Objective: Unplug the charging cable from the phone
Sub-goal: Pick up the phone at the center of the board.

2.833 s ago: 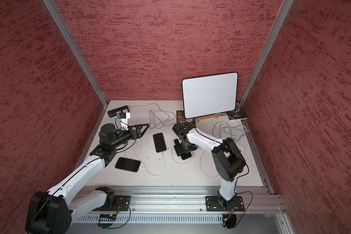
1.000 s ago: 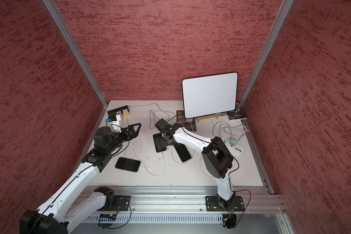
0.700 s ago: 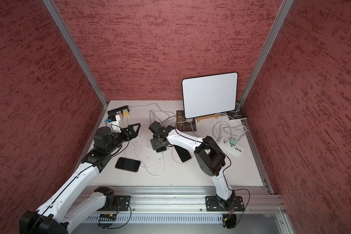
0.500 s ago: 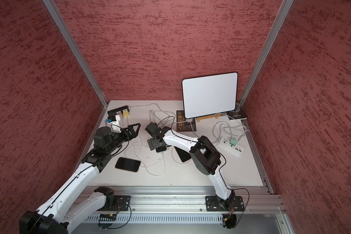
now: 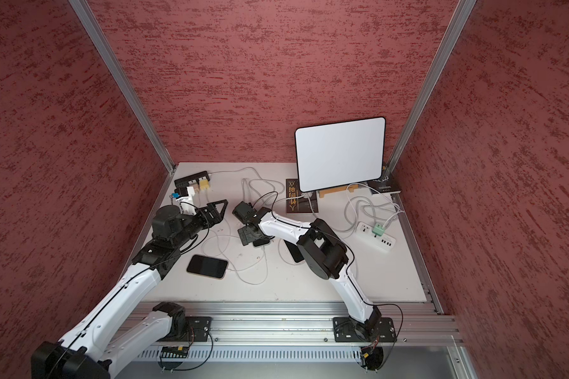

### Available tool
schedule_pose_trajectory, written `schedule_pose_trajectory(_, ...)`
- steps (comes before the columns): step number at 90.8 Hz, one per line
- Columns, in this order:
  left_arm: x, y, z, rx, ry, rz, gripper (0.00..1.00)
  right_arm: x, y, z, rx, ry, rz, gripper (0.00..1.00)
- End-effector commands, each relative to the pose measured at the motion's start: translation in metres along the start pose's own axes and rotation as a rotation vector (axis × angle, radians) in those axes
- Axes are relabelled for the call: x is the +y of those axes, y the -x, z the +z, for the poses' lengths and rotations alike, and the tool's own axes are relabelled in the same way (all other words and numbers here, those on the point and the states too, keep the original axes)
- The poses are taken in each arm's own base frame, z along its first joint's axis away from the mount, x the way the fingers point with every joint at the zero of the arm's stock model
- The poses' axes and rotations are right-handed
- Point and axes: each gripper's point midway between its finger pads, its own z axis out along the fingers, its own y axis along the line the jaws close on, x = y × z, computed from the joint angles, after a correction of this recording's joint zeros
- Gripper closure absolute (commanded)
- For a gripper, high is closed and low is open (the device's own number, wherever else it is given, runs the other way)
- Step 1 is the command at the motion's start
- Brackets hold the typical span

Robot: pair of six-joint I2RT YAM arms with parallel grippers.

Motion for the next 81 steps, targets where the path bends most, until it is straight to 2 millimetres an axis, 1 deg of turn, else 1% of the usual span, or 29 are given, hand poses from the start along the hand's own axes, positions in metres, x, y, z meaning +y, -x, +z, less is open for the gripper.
schedule_pose_trajectory(1,-0.003,0.008,-0.005,-0.027,-0.005,0.010,0.00,-0.001,0.004,0.003,-0.010,-0.025,-0.005,0.01)
schedule_pose_trajectory(21,-0.002,0.008,-0.006,-0.027,-0.002,0.010,0.00,-0.006,0.001,0.010,0.005,-0.036,-0.001,0.02)
schedule_pose_trajectory(43,-0.002,0.009,-0.006,-0.033,-0.003,0.012,0.00,-0.008,-0.002,0.015,0.014,-0.044,-0.006,0.08)
schedule_pose_trajectory(53,-0.002,0.009,-0.007,-0.035,-0.002,0.012,0.00,-0.007,-0.003,0.017,0.017,-0.043,-0.010,0.14)
schedule_pose_trajectory(64,-0.001,0.010,-0.007,-0.036,0.000,0.011,0.00,-0.007,-0.002,0.018,0.016,-0.044,-0.015,0.24)
schedule_pose_trajectory(71,-0.001,0.010,-0.007,-0.038,-0.002,0.011,0.00,-0.008,0.000,0.015,0.009,-0.044,-0.018,0.30)
schedule_pose_trajectory(81,-0.002,0.011,-0.006,-0.038,-0.004,0.011,0.00,-0.007,0.005,0.006,-0.014,-0.039,-0.023,0.40)
